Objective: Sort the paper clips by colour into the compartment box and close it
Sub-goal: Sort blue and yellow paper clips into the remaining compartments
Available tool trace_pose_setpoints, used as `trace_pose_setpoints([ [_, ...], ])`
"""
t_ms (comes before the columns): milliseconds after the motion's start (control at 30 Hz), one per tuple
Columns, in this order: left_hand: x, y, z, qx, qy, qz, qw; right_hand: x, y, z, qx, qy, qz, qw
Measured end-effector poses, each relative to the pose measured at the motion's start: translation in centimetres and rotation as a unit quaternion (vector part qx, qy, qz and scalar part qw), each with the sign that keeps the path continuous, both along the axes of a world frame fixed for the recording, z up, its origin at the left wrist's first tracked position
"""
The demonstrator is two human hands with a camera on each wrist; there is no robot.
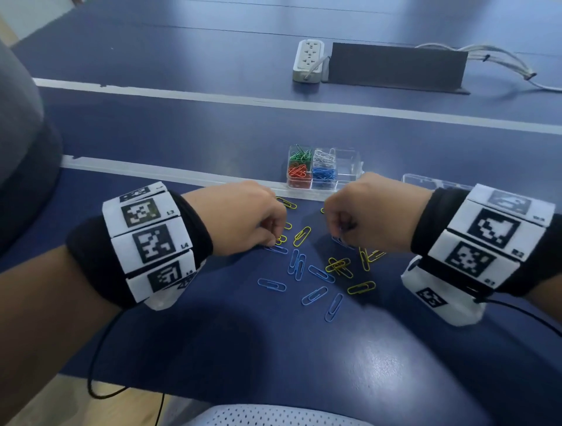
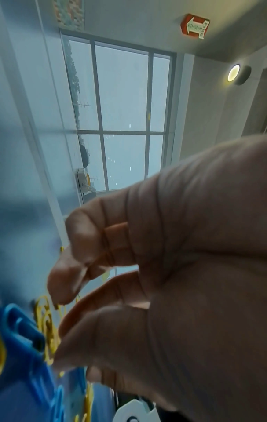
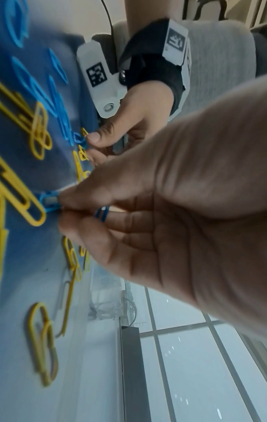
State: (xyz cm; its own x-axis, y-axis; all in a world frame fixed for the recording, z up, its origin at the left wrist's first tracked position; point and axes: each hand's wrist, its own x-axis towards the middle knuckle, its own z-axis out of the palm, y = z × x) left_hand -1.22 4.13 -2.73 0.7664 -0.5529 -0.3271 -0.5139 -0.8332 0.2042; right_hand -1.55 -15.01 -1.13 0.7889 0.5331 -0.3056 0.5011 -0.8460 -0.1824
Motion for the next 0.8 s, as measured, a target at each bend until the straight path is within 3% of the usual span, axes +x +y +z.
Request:
trace_pose_setpoints([
  [367, 0.4, 1.5, 0.0, 0.065, -0.012, 0.033, 0.997, -0.6, 0.8, -0.6, -0.066, -0.02, 0.014, 0.998],
  [633, -0.2, 1.0, 0.2, 0.043, -0.037, 0.03, 0.998, 0.0, 1.0, -0.5, 0.055, 0.031, -0.051, 0.997],
  [800, -0.4, 0.8, 0.9, -0.049, -0.03, 0.085, 0.995, -0.1, 1.8, -0.7, 0.089, 0.03, -0.036, 0.995],
])
